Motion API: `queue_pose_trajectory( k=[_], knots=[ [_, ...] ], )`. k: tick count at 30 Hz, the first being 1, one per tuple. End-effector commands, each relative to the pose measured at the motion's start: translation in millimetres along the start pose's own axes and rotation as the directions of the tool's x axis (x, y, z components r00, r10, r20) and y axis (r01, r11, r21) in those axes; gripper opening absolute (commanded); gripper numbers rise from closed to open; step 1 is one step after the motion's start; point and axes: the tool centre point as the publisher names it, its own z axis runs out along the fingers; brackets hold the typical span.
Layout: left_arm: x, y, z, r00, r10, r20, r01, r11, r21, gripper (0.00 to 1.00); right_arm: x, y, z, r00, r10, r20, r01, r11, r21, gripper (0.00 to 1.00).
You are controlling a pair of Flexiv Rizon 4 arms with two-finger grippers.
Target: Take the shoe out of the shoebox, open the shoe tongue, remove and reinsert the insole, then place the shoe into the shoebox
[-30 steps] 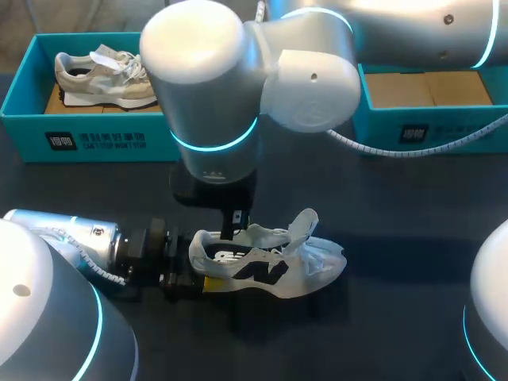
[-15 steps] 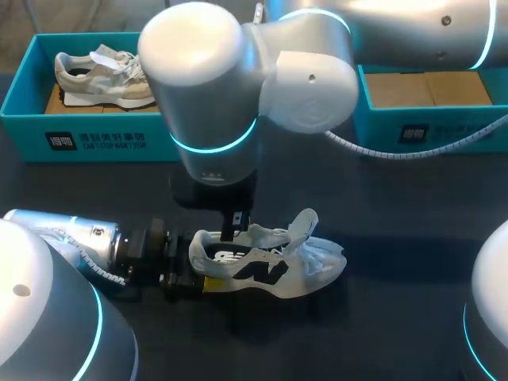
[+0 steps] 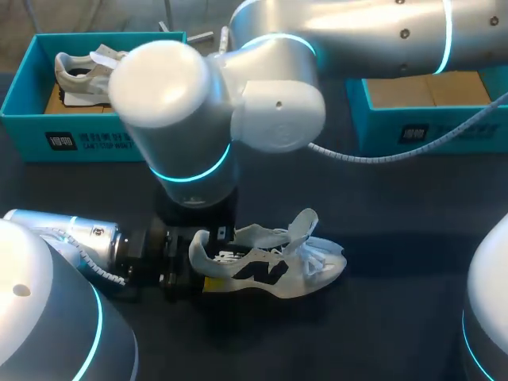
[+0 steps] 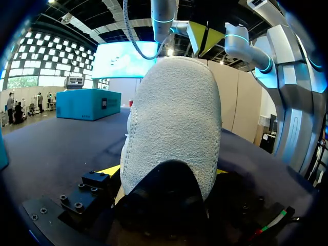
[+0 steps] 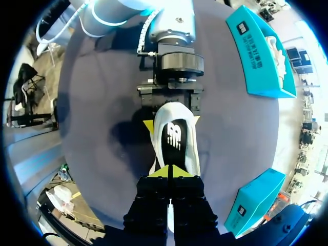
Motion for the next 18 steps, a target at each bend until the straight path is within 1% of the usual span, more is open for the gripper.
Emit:
queue_pose_trajectory(
  k=[1,3,18],
  knots=[
    [-0.3,2.6,-0.2,1.000,-0.001,0.001,0.001,1.000,-0.002,0.00,0.0,6.5,13.3,1.000,0.002,-0.009,-0.002,1.000,0.009,0.00],
    [-0.3,2.6,-0.2,1.000,-0.001,0.001,0.001,1.000,-0.002,0.00,-2.6,6.4,17.9,0.999,0.027,-0.027,-0.026,0.999,0.030,0.00],
    [-0.3,2.6,-0.2,1.000,-0.001,0.001,0.001,1.000,-0.002,0.00,-2.6,6.4,17.9,0.999,0.027,-0.027,-0.026,0.999,0.030,0.00]
  ],
)
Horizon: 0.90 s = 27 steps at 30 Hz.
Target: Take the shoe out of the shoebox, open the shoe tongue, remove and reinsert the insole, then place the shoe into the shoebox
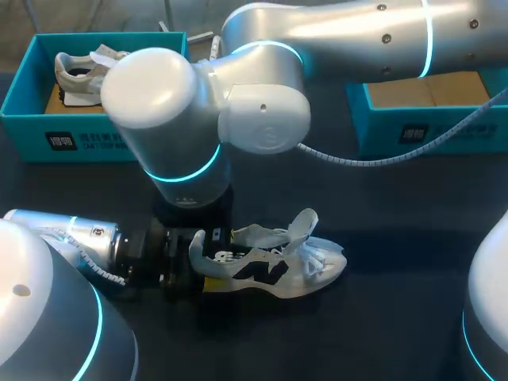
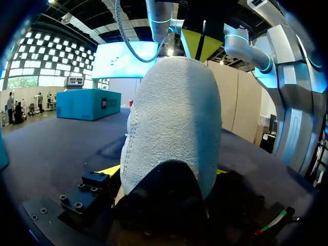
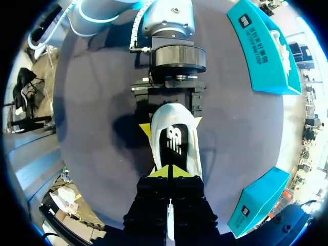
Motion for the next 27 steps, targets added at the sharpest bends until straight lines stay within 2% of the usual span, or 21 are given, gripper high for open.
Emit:
queue_pose_trajectory(
  k=[1,6,13,27],
  knots=[
    [-0.3,3,0,1.000,-0.001,0.001,0.001,1.000,-0.002,0.00,0.0,-0.2,1,1.000,0.000,0.001,0.000,1.000,-0.001,0.00],
    [-0.3,3,0,1.000,-0.001,0.001,0.001,1.000,-0.002,0.00,-1.9,-0.1,8,1.000,-0.005,0.017,0.006,0.999,-0.035,0.00],
    [-0.3,3,0,1.000,-0.001,0.001,0.001,1.000,-0.002,0.00,-1.8,-0.8,32,0.999,-0.013,0.030,0.015,0.999,-0.052,0.00],
    [-0.3,3,0,1.000,-0.001,0.001,0.001,1.000,-0.002,0.00,-1.8,-0.8,32,0.999,-0.013,0.030,0.015,0.999,-0.052,0.00]
  ],
)
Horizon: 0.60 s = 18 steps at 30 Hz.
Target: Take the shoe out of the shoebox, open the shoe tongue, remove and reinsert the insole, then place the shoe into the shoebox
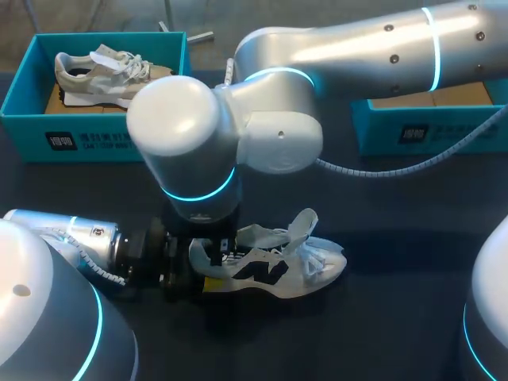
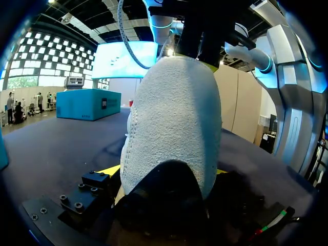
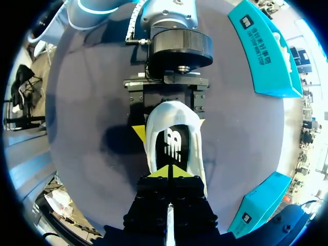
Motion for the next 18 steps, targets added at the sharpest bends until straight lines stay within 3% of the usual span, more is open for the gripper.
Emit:
queue_pose_trajectory(
  k=[1,7,18],
  knots=[
    [-0.3,3,0,1.000,-0.001,0.001,0.001,1.000,-0.002,0.00,-0.3,-2.0,0,1.000,-0.001,-0.001,0.001,1.000,-0.004,0.00],
    [-0.3,3,0,1.000,-0.001,0.001,0.001,1.000,-0.002,0.00,-10.1,-2.3,13,1.000,-0.005,-0.008,0.005,1.000,-0.021,0.00],
    [-0.3,3,0,1.000,-0.001,0.001,0.001,1.000,-0.002,0.00,-19.0,-6.2,47,0.998,0.018,-0.061,-0.017,0.999,0.032,0.00]
  ],
)
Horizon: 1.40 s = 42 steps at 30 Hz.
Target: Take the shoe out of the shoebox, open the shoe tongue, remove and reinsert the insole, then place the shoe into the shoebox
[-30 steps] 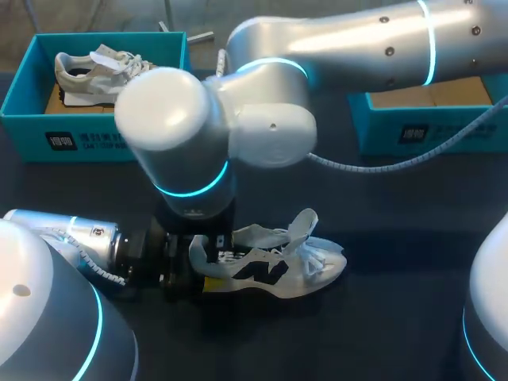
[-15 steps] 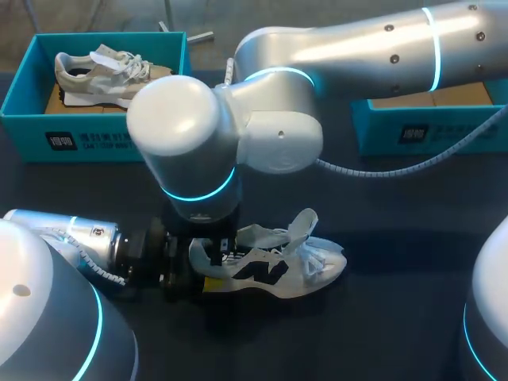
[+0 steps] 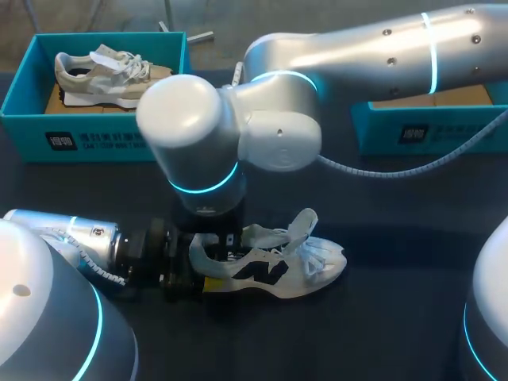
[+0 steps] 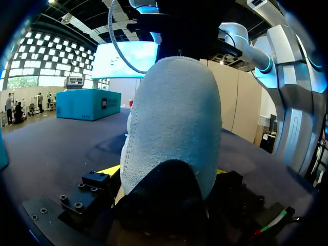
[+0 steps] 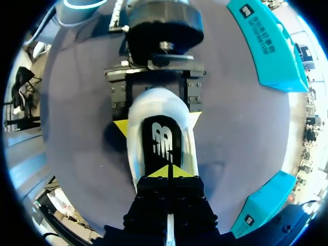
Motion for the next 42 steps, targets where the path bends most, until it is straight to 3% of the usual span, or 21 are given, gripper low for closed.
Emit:
queue_pose_trajectory(
  k=[1,8,28,31,42],
  knots=[
    [-0.3,3,0,1.000,-0.001,0.001,0.001,1.000,-0.002,0.00,-3.5,-0.7,18,1.000,-0.004,-0.025,0.004,1.000,-0.011,0.00],
    [-0.3,3,0,1.000,-0.001,0.001,0.001,1.000,-0.002,0.00,-3.1,-12.0,32,0.999,0.018,-0.040,-0.018,1.000,0.000,0.00],
    [-0.3,3,0,1.000,-0.001,0.001,0.001,1.000,-0.002,0.00,-6.4,-44.9,37,0.997,0.067,-0.045,-0.066,0.998,0.019,0.00],
    [-0.3,3,0,1.000,-0.001,0.001,0.001,1.000,-0.002,0.00,-7.5,-46.1,38,0.997,0.067,-0.043,-0.067,0.998,0.018,0.19],
    [-0.3,3,0,1.000,-0.001,0.001,0.001,1.000,-0.002,0.00,-11.1,-50.7,48,0.995,0.065,-0.073,-0.066,0.998,-0.013,0.20]
  ],
)
